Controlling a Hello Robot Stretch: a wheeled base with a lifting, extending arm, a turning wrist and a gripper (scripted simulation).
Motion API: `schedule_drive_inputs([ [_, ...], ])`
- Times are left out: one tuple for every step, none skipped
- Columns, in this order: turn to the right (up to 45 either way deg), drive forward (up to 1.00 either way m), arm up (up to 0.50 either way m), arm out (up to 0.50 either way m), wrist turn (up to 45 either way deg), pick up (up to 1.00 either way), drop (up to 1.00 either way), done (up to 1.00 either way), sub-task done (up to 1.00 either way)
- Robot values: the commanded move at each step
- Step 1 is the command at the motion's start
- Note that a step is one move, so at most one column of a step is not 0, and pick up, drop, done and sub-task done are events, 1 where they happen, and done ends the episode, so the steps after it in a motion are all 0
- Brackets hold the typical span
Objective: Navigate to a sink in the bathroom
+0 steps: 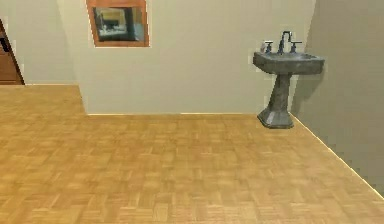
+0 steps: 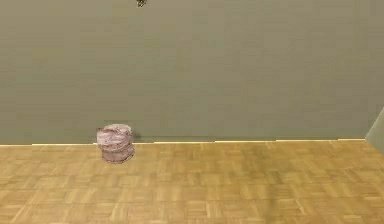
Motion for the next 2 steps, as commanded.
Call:
schedule_drive_inputs([
  [12.0, 0.0, 0.0, 0.0, 0.0, 0.0, 0.0, 0.0, 0.0],
  [0.0, 1.0, 0.0, 0.0, 0.0, 0.0, 0.0, 0.0, 0.0],
])
